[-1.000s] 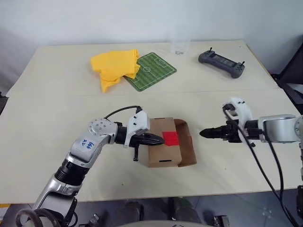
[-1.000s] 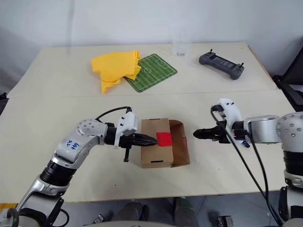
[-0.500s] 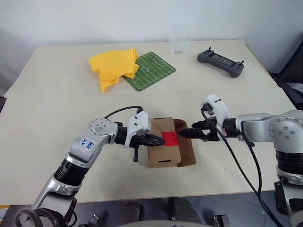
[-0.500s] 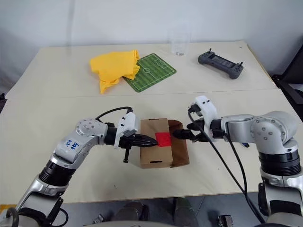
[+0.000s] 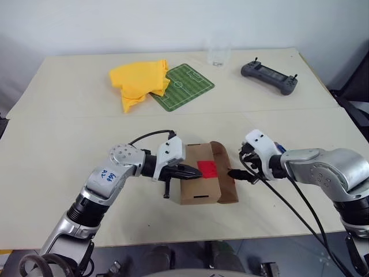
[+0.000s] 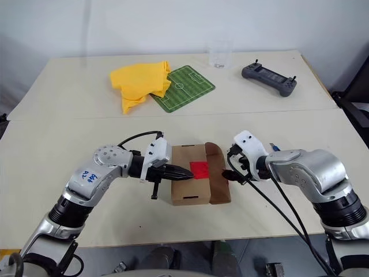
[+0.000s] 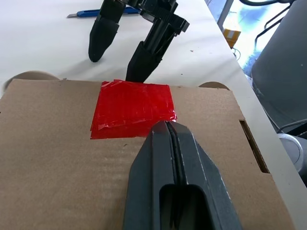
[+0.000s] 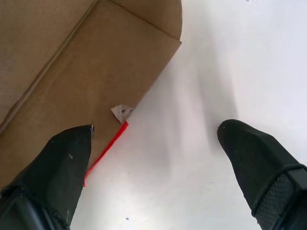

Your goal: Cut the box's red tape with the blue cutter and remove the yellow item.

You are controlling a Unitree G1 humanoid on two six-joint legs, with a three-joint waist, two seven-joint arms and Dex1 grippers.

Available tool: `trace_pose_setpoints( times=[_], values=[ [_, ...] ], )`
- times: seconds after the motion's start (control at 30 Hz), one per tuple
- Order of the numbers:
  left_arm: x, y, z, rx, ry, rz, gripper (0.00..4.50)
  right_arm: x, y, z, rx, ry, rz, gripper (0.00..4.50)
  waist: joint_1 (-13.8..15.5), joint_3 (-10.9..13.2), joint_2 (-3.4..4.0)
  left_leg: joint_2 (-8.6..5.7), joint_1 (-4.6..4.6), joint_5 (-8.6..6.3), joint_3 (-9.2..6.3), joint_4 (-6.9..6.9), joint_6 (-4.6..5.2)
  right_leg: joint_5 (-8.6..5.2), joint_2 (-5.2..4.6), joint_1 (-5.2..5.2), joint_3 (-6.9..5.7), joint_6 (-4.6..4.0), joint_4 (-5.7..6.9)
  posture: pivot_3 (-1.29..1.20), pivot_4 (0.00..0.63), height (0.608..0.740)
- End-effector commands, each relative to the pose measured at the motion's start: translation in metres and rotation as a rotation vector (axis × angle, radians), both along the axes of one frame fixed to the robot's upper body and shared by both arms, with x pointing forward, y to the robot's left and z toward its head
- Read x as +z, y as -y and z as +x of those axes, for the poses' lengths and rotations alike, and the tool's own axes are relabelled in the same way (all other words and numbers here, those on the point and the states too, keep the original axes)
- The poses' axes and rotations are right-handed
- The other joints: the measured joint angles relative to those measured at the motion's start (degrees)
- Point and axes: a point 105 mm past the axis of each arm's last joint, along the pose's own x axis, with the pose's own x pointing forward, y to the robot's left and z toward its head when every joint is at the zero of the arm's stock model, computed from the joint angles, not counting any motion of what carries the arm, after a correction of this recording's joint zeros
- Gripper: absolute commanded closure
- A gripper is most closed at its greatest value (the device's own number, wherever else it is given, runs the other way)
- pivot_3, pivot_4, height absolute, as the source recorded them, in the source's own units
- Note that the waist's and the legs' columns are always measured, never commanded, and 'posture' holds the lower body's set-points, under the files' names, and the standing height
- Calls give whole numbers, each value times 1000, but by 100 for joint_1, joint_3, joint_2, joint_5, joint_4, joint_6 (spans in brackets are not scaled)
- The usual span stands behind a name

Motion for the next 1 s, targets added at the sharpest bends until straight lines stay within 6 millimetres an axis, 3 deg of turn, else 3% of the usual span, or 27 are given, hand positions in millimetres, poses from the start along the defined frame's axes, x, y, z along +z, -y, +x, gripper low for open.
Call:
trace_pose_setpoints(
  times=[0.03,0.17,0.3,0.53,0.87,1.0],
  values=[
    [-4,2,0,0,-13,15,4500,6,3,2,1,45,5,40,2,0,0,0,0,0,0,0,0,0,0,0,0,0,0,0,150,740],
    [-3,3,0,-2,-10,13,4500,20,8,3,-52,11,147,40,5,0,0,-1,0,0,0,1,0,0,0,1,1,0,1,0,150,740],
    [-3,2,-1,-6,-8,15,4500,35,19,-3,-113,-164,372,40,5,0,0,-2,0,0,-1,1,0,0,-1,1,3,0,4,0,150,740],
    [-2,3,0,-11,-5,19,4500,19,13,-9,-98,-421,634,40,-6,0,0,2,1,0,-1,-1,0,0,0,3,7,-1,3,0,150,740],
    [0,2,1,-9,-1,22,4500,-1,-17,-9,-45,-527,623,40,-29,0,0,4,4,1,0,0,-2,0,2,2,4,0,5,0,150,740],
    [1,1,1,-6,2,25,4500,-10,-18,-6,-75,-556,635,982,-42,0,0,4,5,1,0,0,-2,0,3,3,5,0,7,0,150,740]
  ],
)
